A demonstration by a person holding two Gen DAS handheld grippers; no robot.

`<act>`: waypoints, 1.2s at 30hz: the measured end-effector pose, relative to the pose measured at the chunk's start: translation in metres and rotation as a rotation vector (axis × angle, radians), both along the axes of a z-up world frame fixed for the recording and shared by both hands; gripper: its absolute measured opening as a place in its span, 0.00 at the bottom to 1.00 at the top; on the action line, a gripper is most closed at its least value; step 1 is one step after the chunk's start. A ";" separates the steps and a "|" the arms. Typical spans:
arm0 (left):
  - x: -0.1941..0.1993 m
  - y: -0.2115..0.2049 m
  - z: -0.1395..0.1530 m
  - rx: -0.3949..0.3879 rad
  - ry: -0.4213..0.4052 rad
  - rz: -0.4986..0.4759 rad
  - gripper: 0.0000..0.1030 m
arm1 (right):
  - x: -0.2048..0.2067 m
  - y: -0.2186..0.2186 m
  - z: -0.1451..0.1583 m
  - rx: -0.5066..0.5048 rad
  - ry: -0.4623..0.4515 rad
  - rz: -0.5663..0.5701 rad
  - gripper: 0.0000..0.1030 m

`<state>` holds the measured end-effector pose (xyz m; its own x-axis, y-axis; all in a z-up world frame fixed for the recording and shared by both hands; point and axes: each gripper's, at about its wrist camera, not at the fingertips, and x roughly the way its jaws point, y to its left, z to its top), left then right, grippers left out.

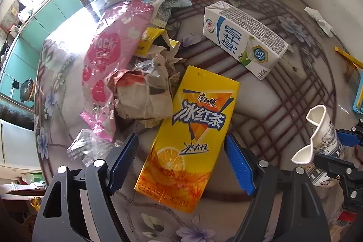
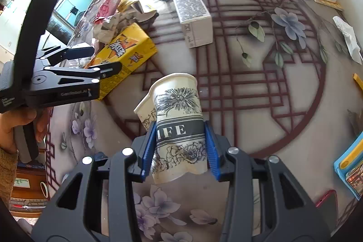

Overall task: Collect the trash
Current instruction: 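Grasp white paper cup with right tool while left tool grasps yellow iced tea carton, then carry the cup and carton from the table over the red bucket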

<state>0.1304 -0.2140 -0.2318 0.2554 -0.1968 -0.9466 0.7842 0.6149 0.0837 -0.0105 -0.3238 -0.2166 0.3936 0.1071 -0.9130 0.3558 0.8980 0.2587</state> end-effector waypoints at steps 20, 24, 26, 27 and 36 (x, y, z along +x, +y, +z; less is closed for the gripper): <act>-0.010 -0.005 -0.002 -0.084 0.008 -0.041 0.57 | 0.005 -0.004 -0.001 -0.011 0.014 -0.019 0.39; -0.016 0.015 0.011 -0.130 0.017 0.008 0.56 | 0.005 0.000 0.005 -0.017 0.002 -0.011 0.39; -0.020 0.026 0.017 -0.150 0.021 0.030 0.56 | 0.005 0.003 0.008 -0.021 -0.006 -0.006 0.39; -0.024 0.034 0.022 -0.163 0.024 0.046 0.56 | 0.005 0.005 0.010 -0.022 -0.010 -0.003 0.39; -0.055 0.082 0.051 -0.224 -0.031 0.124 0.56 | 0.006 0.027 0.025 -0.036 -0.036 0.037 0.39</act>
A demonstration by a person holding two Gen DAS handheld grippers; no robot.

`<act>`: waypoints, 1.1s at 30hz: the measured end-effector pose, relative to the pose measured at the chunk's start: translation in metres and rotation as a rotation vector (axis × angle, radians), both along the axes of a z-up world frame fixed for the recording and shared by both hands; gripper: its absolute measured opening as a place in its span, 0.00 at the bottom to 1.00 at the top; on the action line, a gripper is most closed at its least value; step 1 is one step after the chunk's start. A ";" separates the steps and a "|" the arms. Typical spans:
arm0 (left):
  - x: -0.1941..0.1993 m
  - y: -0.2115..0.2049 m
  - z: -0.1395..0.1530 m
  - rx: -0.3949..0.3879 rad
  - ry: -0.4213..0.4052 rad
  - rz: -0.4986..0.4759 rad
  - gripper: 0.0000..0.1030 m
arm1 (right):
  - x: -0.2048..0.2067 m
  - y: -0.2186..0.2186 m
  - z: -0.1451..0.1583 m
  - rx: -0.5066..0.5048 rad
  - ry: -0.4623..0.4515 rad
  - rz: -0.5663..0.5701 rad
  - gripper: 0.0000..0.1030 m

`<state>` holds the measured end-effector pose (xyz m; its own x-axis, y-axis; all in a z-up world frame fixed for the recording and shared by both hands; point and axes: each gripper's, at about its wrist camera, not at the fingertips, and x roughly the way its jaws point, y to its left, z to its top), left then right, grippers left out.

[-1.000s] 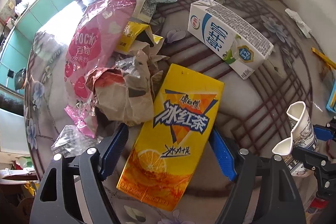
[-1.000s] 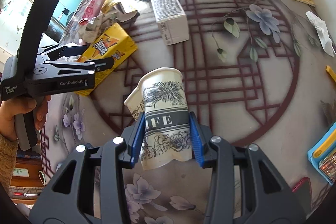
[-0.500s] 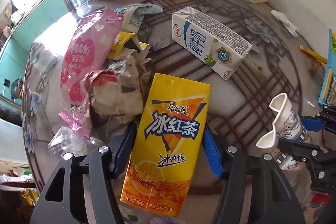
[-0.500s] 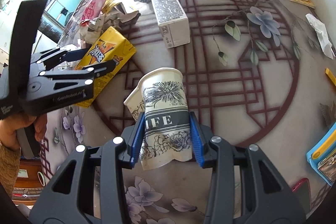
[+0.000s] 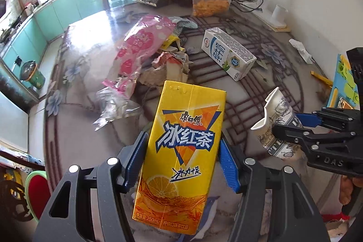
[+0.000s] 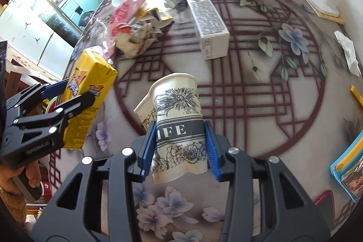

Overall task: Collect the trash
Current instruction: 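Carry the cup and carton from the table over the red bucket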

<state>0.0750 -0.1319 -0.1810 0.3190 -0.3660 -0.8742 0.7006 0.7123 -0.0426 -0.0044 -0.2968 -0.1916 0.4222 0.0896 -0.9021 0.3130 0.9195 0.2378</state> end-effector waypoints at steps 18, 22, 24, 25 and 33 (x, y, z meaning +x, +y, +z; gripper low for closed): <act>-0.018 0.059 0.023 -0.064 -0.031 0.097 0.55 | 0.000 0.042 0.013 -0.029 -0.027 0.040 0.39; -0.018 0.071 0.026 -0.073 -0.037 0.107 0.55 | 0.002 0.054 0.018 -0.037 -0.035 0.049 0.39; -0.018 0.079 0.028 -0.077 -0.040 0.116 0.55 | 0.003 0.060 0.019 -0.039 -0.039 0.055 0.39; -0.018 0.083 0.029 -0.079 -0.041 0.122 0.55 | 0.004 0.064 0.020 -0.040 -0.040 0.059 0.39; -0.019 0.112 0.032 -0.095 -0.038 0.146 0.55 | 0.007 0.089 0.024 -0.051 -0.048 0.079 0.39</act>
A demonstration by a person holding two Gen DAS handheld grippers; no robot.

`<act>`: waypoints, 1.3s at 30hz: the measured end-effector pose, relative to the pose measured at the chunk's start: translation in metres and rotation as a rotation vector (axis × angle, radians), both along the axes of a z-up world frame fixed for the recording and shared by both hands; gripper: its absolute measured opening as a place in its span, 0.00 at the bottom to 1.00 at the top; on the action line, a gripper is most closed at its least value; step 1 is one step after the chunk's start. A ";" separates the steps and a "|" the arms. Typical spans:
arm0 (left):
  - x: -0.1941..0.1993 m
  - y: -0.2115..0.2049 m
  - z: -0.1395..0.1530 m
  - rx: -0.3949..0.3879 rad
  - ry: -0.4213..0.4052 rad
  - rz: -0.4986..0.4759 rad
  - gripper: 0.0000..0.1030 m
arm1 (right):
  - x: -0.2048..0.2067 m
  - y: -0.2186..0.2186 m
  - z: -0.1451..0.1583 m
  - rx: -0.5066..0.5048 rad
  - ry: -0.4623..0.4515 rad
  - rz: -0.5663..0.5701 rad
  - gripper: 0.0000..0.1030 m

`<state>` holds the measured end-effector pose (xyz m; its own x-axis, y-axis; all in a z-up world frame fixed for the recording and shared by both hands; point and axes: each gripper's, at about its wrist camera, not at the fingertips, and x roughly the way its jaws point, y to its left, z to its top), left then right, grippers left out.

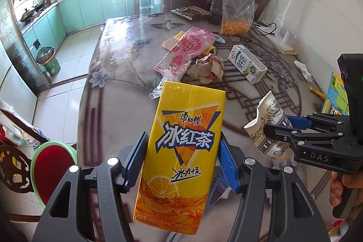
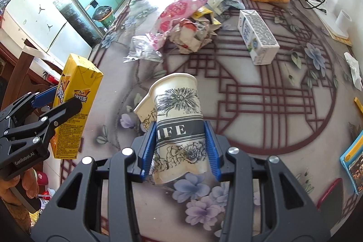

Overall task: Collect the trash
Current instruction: 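Carry the cup and carton from the table over the red bucket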

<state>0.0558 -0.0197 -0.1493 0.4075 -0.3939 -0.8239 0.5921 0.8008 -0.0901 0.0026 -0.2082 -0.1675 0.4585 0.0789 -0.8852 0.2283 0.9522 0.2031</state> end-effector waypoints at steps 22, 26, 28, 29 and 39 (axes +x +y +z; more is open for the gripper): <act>0.007 0.070 0.005 -0.035 0.003 0.068 0.55 | 0.015 0.074 0.030 -0.056 -0.064 0.075 0.39; 0.008 0.080 0.007 -0.044 0.004 0.067 0.55 | 0.018 0.085 0.036 -0.061 -0.079 0.079 0.39; 0.010 0.086 0.007 -0.045 0.002 0.071 0.55 | 0.020 0.092 0.038 -0.063 -0.086 0.081 0.39; 0.011 0.089 0.007 -0.044 0.002 0.074 0.55 | 0.021 0.096 0.040 -0.065 -0.089 0.083 0.39; 0.022 0.148 -0.010 -0.030 0.047 0.163 0.55 | 0.035 0.135 0.041 -0.068 -0.096 0.119 0.39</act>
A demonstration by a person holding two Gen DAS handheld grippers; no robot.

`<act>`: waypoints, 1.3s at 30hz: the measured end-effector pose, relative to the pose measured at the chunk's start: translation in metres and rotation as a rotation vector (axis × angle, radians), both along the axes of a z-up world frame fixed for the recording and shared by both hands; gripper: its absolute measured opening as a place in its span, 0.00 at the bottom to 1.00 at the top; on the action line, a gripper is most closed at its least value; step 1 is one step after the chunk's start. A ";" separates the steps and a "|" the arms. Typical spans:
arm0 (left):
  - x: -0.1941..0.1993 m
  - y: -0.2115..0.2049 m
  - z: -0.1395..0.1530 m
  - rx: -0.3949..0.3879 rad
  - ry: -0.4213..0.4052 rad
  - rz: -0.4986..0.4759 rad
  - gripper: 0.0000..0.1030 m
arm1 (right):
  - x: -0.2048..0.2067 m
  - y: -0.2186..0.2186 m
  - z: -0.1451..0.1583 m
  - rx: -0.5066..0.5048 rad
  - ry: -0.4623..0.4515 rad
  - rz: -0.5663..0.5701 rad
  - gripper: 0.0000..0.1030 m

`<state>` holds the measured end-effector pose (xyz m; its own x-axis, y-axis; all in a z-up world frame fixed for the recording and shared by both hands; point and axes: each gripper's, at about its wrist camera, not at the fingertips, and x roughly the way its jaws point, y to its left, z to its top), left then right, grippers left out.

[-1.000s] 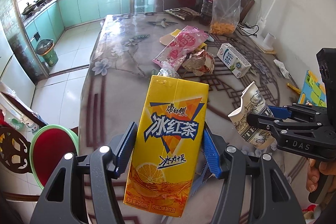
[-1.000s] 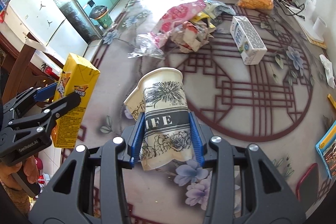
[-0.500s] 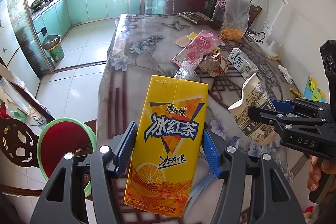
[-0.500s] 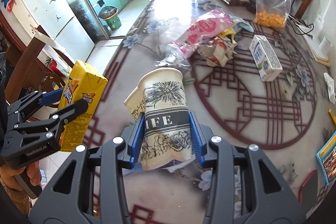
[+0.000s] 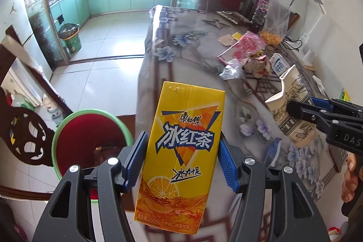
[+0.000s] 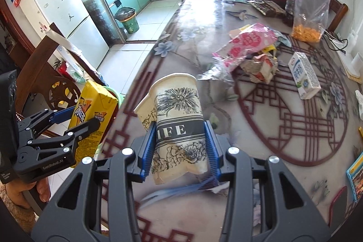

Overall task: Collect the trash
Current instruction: 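Carry the cup and carton from the table over the red bucket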

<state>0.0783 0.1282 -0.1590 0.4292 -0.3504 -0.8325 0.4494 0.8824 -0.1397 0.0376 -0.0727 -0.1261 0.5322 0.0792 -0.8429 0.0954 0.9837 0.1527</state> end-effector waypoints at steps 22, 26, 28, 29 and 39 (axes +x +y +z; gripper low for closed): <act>0.021 0.073 -0.018 0.002 0.039 0.098 0.55 | 0.026 0.064 -0.001 -0.010 0.006 0.069 0.39; 0.026 0.081 -0.019 0.001 0.040 0.116 0.55 | 0.032 0.071 0.000 -0.014 0.006 0.085 0.39; 0.028 0.086 -0.020 0.002 0.040 0.128 0.55 | 0.036 0.074 0.000 -0.013 0.006 0.093 0.39; 0.030 0.089 -0.020 0.002 0.041 0.136 0.55 | 0.037 0.075 0.000 -0.012 0.006 0.097 0.39; 0.041 0.116 -0.028 0.016 0.060 0.219 0.55 | 0.066 0.102 -0.004 0.016 0.012 0.177 0.39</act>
